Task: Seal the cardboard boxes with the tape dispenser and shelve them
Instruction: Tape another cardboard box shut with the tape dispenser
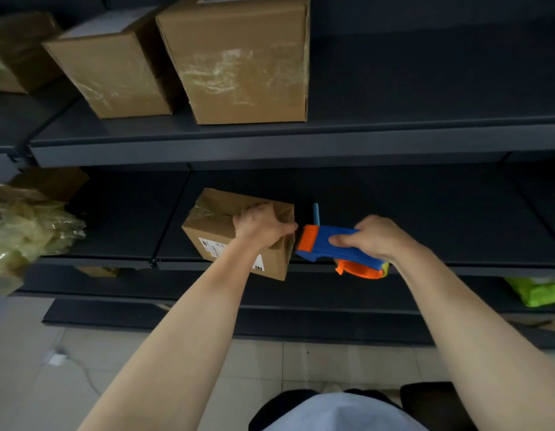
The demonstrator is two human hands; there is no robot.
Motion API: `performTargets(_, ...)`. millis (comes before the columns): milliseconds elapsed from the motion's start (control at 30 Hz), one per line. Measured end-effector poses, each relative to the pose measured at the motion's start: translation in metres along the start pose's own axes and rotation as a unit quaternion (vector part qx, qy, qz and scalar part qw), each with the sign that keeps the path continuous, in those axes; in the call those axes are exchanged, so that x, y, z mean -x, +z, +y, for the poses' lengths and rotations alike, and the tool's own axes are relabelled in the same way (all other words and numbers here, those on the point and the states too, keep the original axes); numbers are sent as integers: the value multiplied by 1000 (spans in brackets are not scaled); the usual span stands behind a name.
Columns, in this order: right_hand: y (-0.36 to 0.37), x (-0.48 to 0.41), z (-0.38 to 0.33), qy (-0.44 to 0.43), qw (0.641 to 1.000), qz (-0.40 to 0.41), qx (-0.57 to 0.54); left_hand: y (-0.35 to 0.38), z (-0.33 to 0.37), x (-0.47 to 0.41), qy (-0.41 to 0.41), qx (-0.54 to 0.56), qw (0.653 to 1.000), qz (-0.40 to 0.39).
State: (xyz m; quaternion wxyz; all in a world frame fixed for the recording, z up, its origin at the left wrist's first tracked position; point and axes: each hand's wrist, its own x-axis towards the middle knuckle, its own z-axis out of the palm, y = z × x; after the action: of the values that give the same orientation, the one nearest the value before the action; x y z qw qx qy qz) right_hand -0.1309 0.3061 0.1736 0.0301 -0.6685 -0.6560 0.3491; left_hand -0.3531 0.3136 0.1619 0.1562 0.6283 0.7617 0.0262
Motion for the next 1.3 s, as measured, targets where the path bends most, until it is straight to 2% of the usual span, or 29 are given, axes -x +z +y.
performTargets(67,4,-4,-17,-6,999,19,28,5,1,1,1,-16,1000,11)
performTargets(167,13,-4,-37,-23,984,63,163,8,3,2,-2,-33,999,20)
performTargets(233,24,-2,-38,-6,979,82,185,9,4,2,-3,-35,999,23)
performTargets(367,30,3,-24,26,984,119,128,11,9,6,-9,-54,997,54)
performTargets(600,18,2,-17,28,987,150,55,15,19,18,-12,-104,989,105)
performTargets(767,10,5,-8,42,987,152,19,18,17,22,1,-65,989,135)
performTargets(867,6,5,-5,46,988,144,-8,17,11,22,0,-25,990,138)
performTargets(1067,-1,9,1,18,989,119,-84,12,18,25,-23,-27,992,117)
performTargets(1133,-4,12,5,0,986,100,-135,3,14,23,-31,13,998,61)
performTargets(1200,-5,16,9,-24,979,74,-188,-13,5,21,-27,139,990,2)
performTargets(1233,-4,17,11,-37,974,65,-214,-19,0,21,-18,226,974,0)
performTargets(1300,0,20,10,-59,961,57,-263,-26,-6,24,-7,335,941,52)
